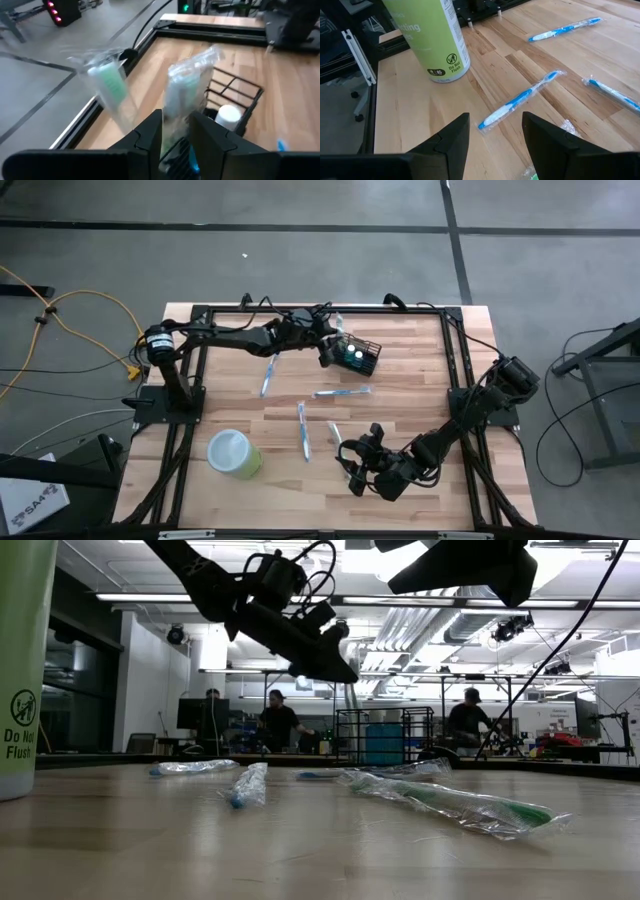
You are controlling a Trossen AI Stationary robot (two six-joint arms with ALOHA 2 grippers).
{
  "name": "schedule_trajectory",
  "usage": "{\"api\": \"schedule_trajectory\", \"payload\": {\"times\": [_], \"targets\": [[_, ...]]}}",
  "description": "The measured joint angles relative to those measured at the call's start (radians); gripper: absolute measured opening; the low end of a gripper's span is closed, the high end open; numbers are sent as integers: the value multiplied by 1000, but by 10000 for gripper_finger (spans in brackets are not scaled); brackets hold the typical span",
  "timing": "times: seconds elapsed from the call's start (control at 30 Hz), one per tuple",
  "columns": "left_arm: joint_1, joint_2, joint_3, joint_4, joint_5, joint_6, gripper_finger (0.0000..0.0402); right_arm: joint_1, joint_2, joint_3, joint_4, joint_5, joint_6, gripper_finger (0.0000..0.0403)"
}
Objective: Pick & Place toothbrushing station
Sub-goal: Put the right green toothbrush into the left section of the black mesh organizer, then put the green toothbrush into the left section of the black mesh organizer
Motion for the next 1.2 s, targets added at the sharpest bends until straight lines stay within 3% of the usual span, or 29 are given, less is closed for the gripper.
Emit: {"api": "schedule_trajectory", "payload": {"times": [0.83, 1.2], "targets": [[-2, -97, -1, -221, -29, 26, 95, 0, 0, 0, 0, -19, 0, 173], [-68, -259, 0, -417, -34, 69, 95, 0, 0, 0, -2, -48, 1, 173]]}}
